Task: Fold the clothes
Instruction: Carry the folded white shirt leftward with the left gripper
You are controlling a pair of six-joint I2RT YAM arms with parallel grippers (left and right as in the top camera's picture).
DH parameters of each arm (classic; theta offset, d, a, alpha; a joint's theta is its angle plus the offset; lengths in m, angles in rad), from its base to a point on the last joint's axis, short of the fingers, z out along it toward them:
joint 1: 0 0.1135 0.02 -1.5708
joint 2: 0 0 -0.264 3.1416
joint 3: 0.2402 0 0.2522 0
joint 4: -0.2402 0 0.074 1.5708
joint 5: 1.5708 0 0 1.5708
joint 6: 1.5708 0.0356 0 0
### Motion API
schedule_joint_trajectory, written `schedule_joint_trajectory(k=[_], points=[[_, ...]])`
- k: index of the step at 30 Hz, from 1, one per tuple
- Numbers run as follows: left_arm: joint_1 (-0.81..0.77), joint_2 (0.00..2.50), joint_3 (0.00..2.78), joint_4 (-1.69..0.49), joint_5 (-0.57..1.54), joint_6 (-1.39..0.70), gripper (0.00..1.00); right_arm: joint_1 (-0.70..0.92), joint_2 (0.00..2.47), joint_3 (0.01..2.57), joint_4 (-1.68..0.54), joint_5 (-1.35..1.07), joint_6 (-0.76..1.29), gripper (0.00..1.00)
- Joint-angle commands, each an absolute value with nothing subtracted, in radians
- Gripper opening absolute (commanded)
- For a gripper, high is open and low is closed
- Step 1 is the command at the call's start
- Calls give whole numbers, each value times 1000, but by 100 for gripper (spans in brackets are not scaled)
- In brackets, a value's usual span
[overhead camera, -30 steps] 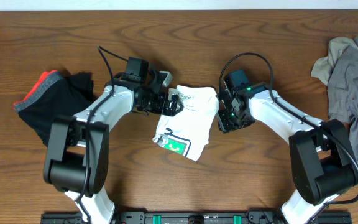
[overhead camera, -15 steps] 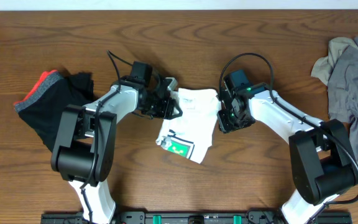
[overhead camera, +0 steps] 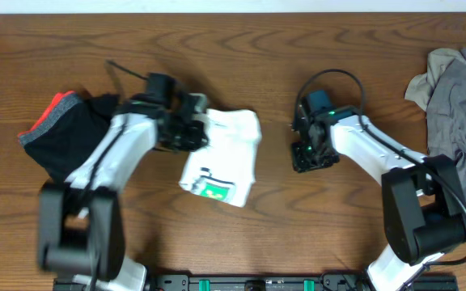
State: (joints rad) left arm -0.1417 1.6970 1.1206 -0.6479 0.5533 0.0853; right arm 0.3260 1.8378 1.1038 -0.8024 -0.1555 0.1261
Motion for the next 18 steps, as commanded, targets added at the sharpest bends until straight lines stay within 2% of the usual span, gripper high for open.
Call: schedule_joint_trajectory(k=[1, 5, 11, 18], points=[[-54, 1580, 1130, -704, 398, 125, 6, 293, 1788, 1101, -826, -146, 140, 40], [60, 1485, 1134, -756, 299, 138, 6, 281, 1777, 1101, -844, -146, 125, 40], [214, 1422, 1154, -726, 294, 138, 6, 279, 1777, 1101, -863, -146, 115, 40], [289, 1417, 1158, -670, 339, 134, 6, 278, 1777, 1101, -868, -146, 115, 40]])
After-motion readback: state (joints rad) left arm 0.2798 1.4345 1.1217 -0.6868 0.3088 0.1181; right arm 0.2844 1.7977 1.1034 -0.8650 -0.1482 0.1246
